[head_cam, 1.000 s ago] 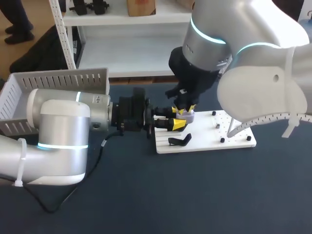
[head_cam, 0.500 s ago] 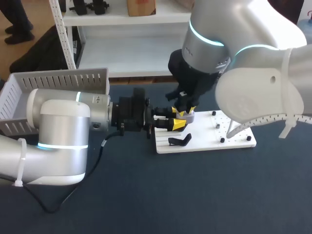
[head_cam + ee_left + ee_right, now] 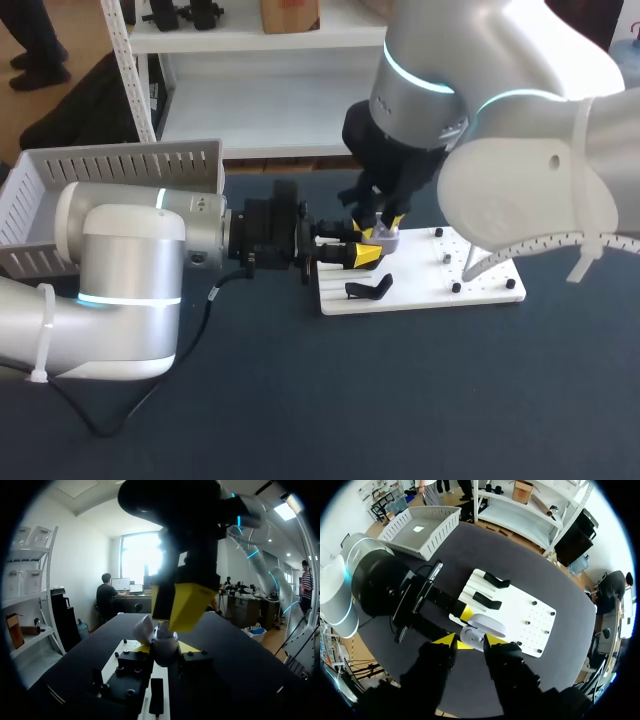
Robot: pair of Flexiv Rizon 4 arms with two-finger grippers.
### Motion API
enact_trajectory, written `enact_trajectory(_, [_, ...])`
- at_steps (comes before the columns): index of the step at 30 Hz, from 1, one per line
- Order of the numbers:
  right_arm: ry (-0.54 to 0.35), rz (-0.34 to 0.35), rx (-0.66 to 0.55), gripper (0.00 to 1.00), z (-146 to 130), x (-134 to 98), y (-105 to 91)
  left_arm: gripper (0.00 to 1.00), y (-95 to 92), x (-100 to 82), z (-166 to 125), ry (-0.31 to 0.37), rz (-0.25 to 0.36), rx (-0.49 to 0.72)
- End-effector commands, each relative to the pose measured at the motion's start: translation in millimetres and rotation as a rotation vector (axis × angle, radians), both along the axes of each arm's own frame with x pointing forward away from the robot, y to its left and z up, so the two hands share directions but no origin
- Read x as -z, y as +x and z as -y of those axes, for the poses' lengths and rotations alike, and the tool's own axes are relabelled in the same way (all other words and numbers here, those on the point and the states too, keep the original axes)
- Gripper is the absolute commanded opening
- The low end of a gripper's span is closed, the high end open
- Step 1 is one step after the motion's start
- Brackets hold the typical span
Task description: Pick up each earbud case from the left stands, insert the matching earbuds, close the lid, and place the case in the box.
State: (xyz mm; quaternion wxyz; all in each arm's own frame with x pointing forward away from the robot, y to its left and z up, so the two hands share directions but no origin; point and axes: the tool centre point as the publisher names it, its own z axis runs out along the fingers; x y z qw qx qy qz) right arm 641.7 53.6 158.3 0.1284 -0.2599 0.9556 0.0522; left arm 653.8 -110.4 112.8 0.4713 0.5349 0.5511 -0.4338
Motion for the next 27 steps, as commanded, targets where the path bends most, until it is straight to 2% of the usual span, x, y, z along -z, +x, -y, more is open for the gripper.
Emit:
enact_trajectory(1, [-0.001,0.006,-0.002,0.35,0.0,-2.1,-3.1,0.0,-1.7,-0.2,-0.2,-0.003,0.003,-0.005])
enact_trajectory(6, [0.013,0.025,-0.01,0.38,0.7,-16.5,-7.2,0.0,-1.7,-0.2,-0.2,-0.003,0.003,-0.005])
enact_trajectory(11, [0.054,0.051,0.011,0.38,-1.4,-27.9,-0.6,0.0,-1.7,-0.2,-0.2,-0.003,0.003,-0.005])
enact_trajectory(15, [0.095,0.073,0.072,0.4,-0.4,-27.0,17.8,0.0,-1.7,-0.2,-0.2,-0.003,0.003,-0.005])
enact_trajectory(22, [0.07,0.11,0.171,0.37,7.0,-9.4,58.9,0.0,-1.7,-0.2,-0.2,-0.003,0.003,-0.005])
enact_trajectory(27, [0.044,0.107,0.201,0.37,12.3,1.7,70.8,0.0,-1.7,-0.2,-0.2,-0.003,0.003,-0.005])
